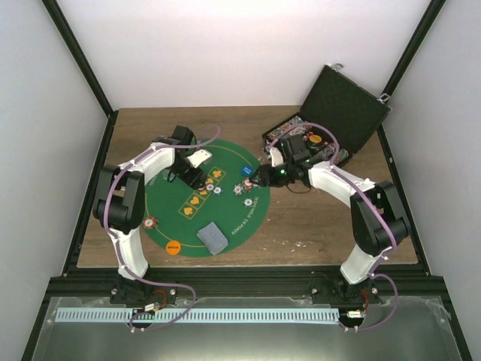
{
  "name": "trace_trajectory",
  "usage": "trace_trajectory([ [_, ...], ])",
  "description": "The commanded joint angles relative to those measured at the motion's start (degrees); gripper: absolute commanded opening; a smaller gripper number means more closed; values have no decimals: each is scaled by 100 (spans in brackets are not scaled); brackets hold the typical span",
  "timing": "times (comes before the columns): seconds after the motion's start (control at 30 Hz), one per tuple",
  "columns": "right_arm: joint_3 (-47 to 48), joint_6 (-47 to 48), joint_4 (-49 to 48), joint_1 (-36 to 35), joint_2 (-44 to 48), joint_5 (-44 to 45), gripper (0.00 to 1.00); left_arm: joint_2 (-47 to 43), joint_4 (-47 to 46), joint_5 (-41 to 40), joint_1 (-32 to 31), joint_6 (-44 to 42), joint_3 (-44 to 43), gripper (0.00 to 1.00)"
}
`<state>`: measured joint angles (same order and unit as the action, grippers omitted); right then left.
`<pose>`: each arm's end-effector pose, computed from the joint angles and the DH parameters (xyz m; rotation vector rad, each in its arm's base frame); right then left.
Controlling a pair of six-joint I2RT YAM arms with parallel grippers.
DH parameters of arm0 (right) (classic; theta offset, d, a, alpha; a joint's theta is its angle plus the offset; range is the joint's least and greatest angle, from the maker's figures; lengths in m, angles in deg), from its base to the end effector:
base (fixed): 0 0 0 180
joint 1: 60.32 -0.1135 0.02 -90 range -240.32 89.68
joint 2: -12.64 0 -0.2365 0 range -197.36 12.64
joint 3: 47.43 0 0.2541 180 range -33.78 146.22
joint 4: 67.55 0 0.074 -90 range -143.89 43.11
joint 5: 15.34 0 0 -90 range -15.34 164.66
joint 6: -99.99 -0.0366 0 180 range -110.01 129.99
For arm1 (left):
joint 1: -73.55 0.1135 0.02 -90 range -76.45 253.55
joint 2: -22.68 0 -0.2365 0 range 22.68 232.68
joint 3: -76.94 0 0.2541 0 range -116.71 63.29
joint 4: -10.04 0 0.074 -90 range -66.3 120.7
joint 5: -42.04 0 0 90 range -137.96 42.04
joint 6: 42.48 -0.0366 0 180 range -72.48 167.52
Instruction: Distribute texas hold em gaming equipment
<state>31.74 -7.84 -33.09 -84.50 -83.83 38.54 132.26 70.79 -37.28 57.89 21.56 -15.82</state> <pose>0.3135 0.1644 0.1916 -0.4258 2.5107 1.0847 0.3507 -0.1054 0.1554 1.0577 2.6999 -0.2416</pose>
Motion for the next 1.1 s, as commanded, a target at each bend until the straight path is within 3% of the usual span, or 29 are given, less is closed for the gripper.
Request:
trace_trajectory([
  [0.0,-422,-898,-838,-534,173,533,44,-200,-295,431,25,-22,181,71],
  [0.17,-650,-1165,-1259,-603,156,570,42,-905,-1058,1591,-312,-511,735,75],
  [0.27,-489,-1048,-1019,-490,132,628,44,-859,-1881,1362,-789,-526,1077,83],
  [0.47,-573,-870,-894,-135,421,721,49,-364,-2886,828,-1432,-415,1244,85],
  [1.07,-740,-566,-924,234,532,498,51,497,-2345,72,-1861,-751,535,80],
])
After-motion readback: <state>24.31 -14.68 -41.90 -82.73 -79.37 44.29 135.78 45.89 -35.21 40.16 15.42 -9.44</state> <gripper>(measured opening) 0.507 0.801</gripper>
